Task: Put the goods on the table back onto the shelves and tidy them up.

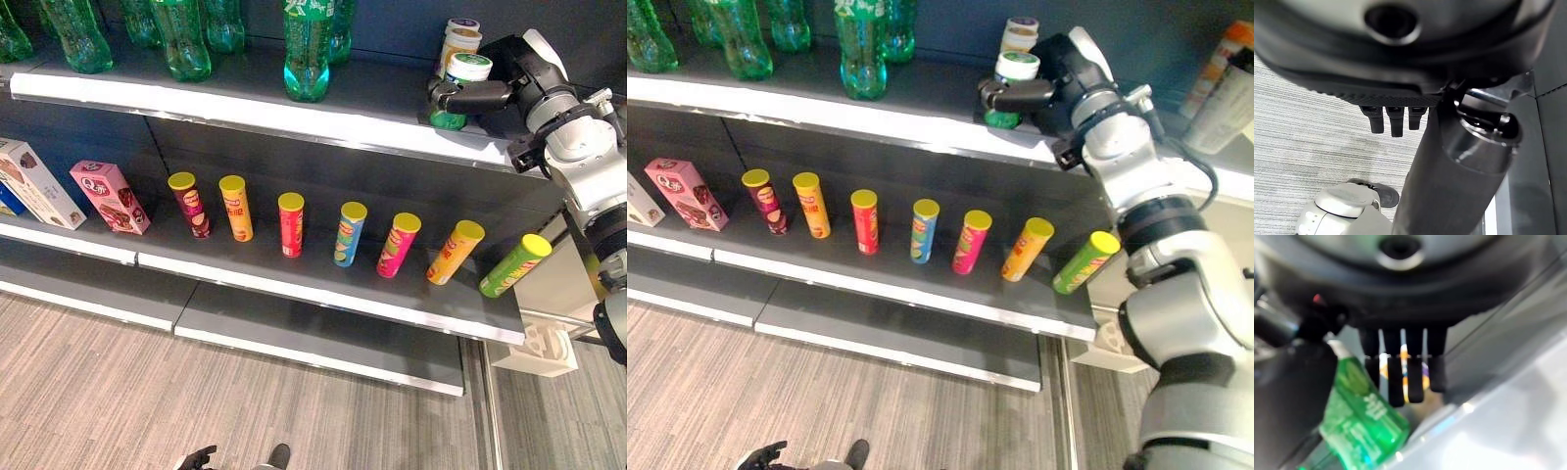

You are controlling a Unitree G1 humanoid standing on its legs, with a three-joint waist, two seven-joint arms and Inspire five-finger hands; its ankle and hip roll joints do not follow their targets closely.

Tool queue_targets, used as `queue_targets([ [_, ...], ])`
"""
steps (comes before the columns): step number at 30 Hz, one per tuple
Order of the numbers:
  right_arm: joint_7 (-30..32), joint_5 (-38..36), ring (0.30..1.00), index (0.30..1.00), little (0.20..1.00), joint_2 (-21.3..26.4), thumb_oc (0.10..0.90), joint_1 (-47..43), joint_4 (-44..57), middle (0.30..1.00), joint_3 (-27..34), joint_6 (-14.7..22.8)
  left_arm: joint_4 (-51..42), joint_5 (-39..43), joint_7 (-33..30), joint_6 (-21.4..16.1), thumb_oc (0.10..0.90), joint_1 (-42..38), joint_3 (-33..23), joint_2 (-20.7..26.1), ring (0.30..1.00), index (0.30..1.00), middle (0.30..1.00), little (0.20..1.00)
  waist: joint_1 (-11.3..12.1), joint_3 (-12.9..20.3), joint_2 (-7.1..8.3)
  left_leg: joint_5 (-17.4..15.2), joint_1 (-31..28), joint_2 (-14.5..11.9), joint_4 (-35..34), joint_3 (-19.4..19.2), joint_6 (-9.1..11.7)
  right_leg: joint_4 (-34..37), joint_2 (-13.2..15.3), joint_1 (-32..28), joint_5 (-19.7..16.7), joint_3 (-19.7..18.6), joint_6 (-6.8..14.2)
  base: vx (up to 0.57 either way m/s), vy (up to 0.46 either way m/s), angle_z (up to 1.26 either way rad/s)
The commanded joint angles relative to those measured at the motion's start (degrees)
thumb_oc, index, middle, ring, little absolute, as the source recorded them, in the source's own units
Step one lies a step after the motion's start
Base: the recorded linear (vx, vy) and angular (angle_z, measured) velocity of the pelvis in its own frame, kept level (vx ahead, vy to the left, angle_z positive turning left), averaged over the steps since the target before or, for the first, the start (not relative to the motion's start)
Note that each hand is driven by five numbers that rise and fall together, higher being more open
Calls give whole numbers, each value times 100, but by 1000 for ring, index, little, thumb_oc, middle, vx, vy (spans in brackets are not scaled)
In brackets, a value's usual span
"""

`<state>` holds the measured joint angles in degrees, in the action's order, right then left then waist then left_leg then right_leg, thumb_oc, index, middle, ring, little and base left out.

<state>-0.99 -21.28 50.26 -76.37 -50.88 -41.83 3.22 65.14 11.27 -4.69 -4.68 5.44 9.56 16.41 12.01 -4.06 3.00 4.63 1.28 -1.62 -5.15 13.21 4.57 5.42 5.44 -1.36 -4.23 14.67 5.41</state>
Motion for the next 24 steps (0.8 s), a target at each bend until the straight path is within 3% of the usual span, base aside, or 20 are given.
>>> queue_targets([
  [1,187,131,545,545,545,-82,563,-1054,-229,545,-233,222,219,64,-152,-148,800,-317,268,365,900,900,900,900,222,246,438,-521,-32,102,15,-315,173,-63,466,-224,405,-190,525,0,0,0],
  [2,186,140,573,573,573,-86,582,-1063,-258,573,-234,217,217,61,-151,-149,800,-319,269,363,900,900,900,900,210,243,435,-524,-34,101,15,-324,173,-59,463,-223,404,-194,525,0,0,0],
  [3,191,152,728,728,728,-91,685,-1061,-278,728,-237,210,217,57,-152,-149,800,-316,262,368,900,900,900,900,200,244,432,-531,-43,97,15,-332,174,-58,458,-224,405,-199,522,0,0,0],
  [5,205,196,804,804,804,-118,736,-1058,-330,804,-221,200,212,60,-158,-152,800,-321,246,376,900,900,900,900,185,250,421,-538,-65,91,15,-350,173,-52,445,-221,401,-224,516,-13,-7,-3],
  [9,208,216,801,801,801,-160,734,-1060,-385,801,-212,183,192,61,-159,-157,800,-331,254,390,900,900,900,900,168,248,416,-534,-76,68,15,-366,178,-53,433,-224,405,-239,510,-2,-2,-1],
  [10,233,235,900,900,900,-167,800,-1071,-422,900,-206,170,198,52,-170,-156,800,-330,253,376,900,900,900,900,148,247,417,-535,-80,62,15,-374,181,-53,427,-227,412,-246,507,0,0,0],
  [19,280,-386,900,900,900,52,800,-1206,166,900,-70,331,232,-18,-140,-133,800,-361,245,424,900,900,900,900,9,325,406,-585,-170,26,15,-503,197,-52,419,-249,386,-320,508,-8,-4,-3],
  [24,270,-534,900,900,900,302,800,-1488,611,900,-306,438,208,-30,-142,-145,800,-359,213,458,900,900,900,900,-60,369,402,-593,-196,-6,15,-573,215,-42,404,-234,382,-365,510,-13,-3,-6],
])
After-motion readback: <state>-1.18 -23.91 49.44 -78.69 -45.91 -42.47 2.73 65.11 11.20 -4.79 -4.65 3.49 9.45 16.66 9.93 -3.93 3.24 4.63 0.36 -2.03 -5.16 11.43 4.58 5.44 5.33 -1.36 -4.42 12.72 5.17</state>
